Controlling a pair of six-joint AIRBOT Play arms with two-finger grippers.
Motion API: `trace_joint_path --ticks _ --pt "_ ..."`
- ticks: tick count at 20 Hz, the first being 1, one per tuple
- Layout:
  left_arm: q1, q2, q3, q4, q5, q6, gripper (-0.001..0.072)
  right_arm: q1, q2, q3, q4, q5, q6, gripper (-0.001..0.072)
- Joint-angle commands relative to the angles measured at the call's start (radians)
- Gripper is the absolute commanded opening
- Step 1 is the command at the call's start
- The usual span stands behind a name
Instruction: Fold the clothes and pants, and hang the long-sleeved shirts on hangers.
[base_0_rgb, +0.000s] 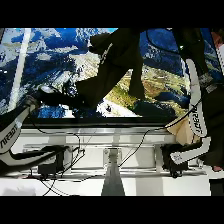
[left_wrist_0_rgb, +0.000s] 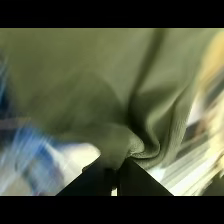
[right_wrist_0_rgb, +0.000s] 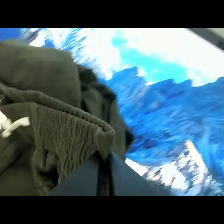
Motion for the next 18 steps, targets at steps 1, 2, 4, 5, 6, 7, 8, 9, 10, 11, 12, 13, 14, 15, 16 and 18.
trace_joint_path --ticks 1,2,4,5,6,7,8,9,10,11,12,13,14,15,16,18 --pt "0.138 -0.003 0.245 -0.089 0.002 0.019 0.0021 -0.088 0.001 0.005 -0.02 -0.118 0.127 0.0035" --pt "0.203 -0.003 0.356 -0.101 0.02 0.003 0.002 -0.132 0.002 0.013 -0.018 -0.144 0.165 0.0035" --pt "0.311 -0.003 0.573 -0.105 0.131 -0.09 0.0019 -0.202 0.003 0.045 -0.01 -0.246 0.229 0.0035" --pt "0.344 -0.003 0.673 -0.105 0.203 -0.13 0.0019 -0.221 0.006 0.064 -0.011 -0.306 0.252 0.0034" --pt "0.375 -0.003 0.773 -0.105 0.262 -0.163 0.0018 -0.239 0.016 0.079 -0.011 -0.362 0.264 0.0034" --pt "0.4 -0.003 0.857 -0.104 0.305 -0.18 0.0018 -0.259 0.031 0.083 -0.012 -0.4 0.264 0.0034" --pt "0.429 -0.003 0.937 -0.105 0.333 -0.193 0.0018 -0.287 0.051 0.082 -0.012 -0.416 0.267 0.0034" --pt "0.459 -0.003 1.003 -0.104 0.344 -0.202 0.0018 -0.321 0.076 0.082 -0.011 -0.418 0.285 0.0034" --pt "0.492 -0.003 1.067 -0.105 0.346 -0.202 0.0017 -0.353 0.102 0.083 -0.012 -0.418 0.304 0.0034" --pt "0.525 -0.002 1.122 -0.104 0.344 -0.203 0.0016 -0.384 0.131 0.083 -0.012 -0.42 0.307 0.0034" --pt "0.554 0.0 1.159 -0.104 0.334 -0.206 0.0017 -0.416 0.166 0.083 -0.011 -0.414 0.307 0.0034" --pt "0.583 0.003 1.183 -0.104 0.303 -0.205 0.0017 -0.443 0.203 0.082 -0.011 -0.379 0.307 0.0034" --pt "0.61 0.011 1.186 -0.092 0.253 -0.204 0.0017 -0.464 0.239 0.078 -0.011 -0.324 0.307 0.0035" --pt "0.634 0.014 1.185 -0.041 0.185 -0.204 0.0018 -0.483 0.277 0.064 -0.011 -0.256 0.307 0.0034" --pt "0.652 0.013 1.184 0.03 0.107 -0.204 0.0019 -0.497 0.309 0.047 -0.012 -0.175 0.306 0.0034" --pt "0.671 0.003 1.178 0.257 -0.066 -0.197 0.0019 -0.521 0.356 0.0 -0.017 0.053 0.304 0.0035"
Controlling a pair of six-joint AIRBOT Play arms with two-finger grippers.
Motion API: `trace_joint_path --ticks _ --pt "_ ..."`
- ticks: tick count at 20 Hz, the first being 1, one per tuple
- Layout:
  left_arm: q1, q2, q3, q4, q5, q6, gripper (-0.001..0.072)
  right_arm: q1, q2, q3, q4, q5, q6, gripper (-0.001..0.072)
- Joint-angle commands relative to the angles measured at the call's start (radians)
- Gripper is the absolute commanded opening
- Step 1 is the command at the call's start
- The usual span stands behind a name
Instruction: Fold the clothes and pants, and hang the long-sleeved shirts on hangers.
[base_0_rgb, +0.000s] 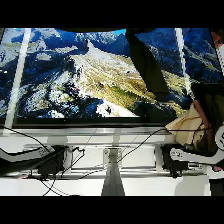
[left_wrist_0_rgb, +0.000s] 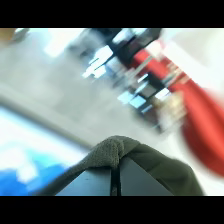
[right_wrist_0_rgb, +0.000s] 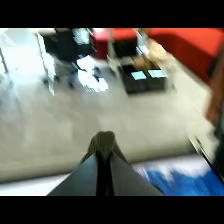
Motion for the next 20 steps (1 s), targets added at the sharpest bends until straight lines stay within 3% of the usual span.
trace_joint_path --ticks 1,3,5,7,10,14,20 --pt "0.049 -0.008 -0.002 0.375 -0.27 -0.002 0.0019 -0.057 0.092 -0.083 -0.004 0.379 0.004 0.0035" --pt "0.061 -0.006 -0.116 0.491 -0.296 -0.026 0.0019 -0.058 0.126 -0.211 -0.037 0.48 -0.002 0.0035" --pt "0.083 -0.004 -0.254 0.49 -0.298 0.004 0.0019 -0.058 0.2 -0.394 -0.036 0.463 -0.004 0.0035" --pt "0.099 0.017 -0.406 0.489 -0.286 0.084 0.0019 -0.058 0.302 -0.595 -0.035 0.449 -0.004 0.0034" --pt "0.128 0.056 -0.623 0.493 -0.29 0.272 0.002 -0.058 0.475 -0.884 -0.033 0.486 -0.004 0.0035" --pt "0.216 0.072 -0.772 0.589 -0.377 0.41 0.0021 -0.058 0.674 -1.17 -0.027 0.731 -0.01 0.0035" --pt "0.308 0.069 -0.791 0.753 -0.411 0.414 0.0021 -0.058 0.731 -1.311 -0.027 1.004 -0.081 0.0035"
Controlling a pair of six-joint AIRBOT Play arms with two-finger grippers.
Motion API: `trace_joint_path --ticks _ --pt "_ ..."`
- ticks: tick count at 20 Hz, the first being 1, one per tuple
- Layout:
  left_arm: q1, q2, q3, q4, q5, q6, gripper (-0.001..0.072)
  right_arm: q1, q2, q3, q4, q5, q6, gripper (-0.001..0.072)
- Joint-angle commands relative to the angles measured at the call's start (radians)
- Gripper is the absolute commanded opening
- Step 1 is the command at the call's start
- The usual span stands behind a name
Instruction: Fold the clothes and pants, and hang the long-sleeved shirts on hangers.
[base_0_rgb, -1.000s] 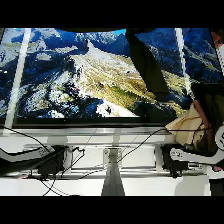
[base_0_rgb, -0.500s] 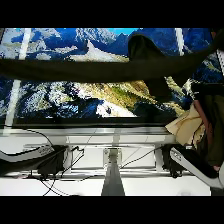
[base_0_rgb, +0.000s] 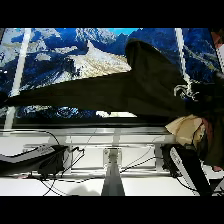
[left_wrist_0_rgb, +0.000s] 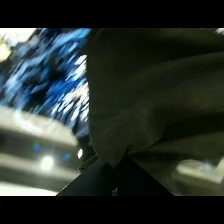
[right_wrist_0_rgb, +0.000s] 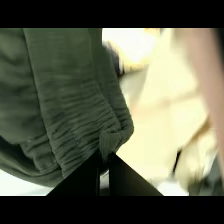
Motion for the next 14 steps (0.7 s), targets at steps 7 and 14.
trace_joint_path --ticks 7,14 --pt "0.019 0.001 0.032 0.124 0.078 0.025 0.002 0.0 0.023 -0.124 -0.003 0.19 -0.15 0.0035" --pt "0.008 0.0 0.071 0.475 0.082 0.024 0.0022 0.0 0.023 -0.124 -0.005 0.165 -0.153 0.0035"
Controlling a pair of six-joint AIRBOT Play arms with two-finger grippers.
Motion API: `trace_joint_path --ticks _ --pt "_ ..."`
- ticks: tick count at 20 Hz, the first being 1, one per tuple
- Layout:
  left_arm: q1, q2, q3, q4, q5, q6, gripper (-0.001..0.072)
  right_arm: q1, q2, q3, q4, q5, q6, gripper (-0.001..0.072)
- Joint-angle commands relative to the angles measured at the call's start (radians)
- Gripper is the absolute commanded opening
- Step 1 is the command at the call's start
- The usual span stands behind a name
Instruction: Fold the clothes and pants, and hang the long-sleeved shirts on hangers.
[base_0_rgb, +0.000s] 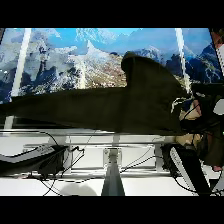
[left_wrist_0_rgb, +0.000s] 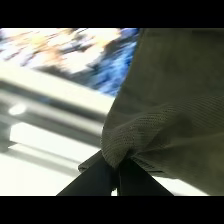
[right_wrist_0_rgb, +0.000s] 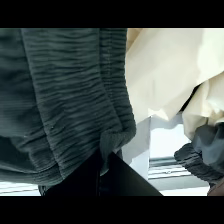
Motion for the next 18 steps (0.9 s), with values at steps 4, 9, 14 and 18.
trace_joint_path --ticks 4,9,14,18 --pt "-0.002 -0.02 0.008 0.028 0.007 -0.003 0.0682 0.0 0.001 -0.001 0.0 -0.021 -0.006 0.0504" --pt "-0.038 -0.015 0.013 0.023 0.021 -0.09 0.0693 0.003 0.0 0.0 0.107 -0.235 -0.006 0.0514" --pt "-0.188 -0.015 0.02 -0.079 0.086 -0.117 0.0692 0.051 -0.12 0.002 0.524 -0.78 -0.034 0.0512" --pt "-0.36 -0.015 0.02 -0.121 0.165 -0.117 0.0691 0.318 -0.441 0.156 0.663 -0.909 -0.136 0.0512"
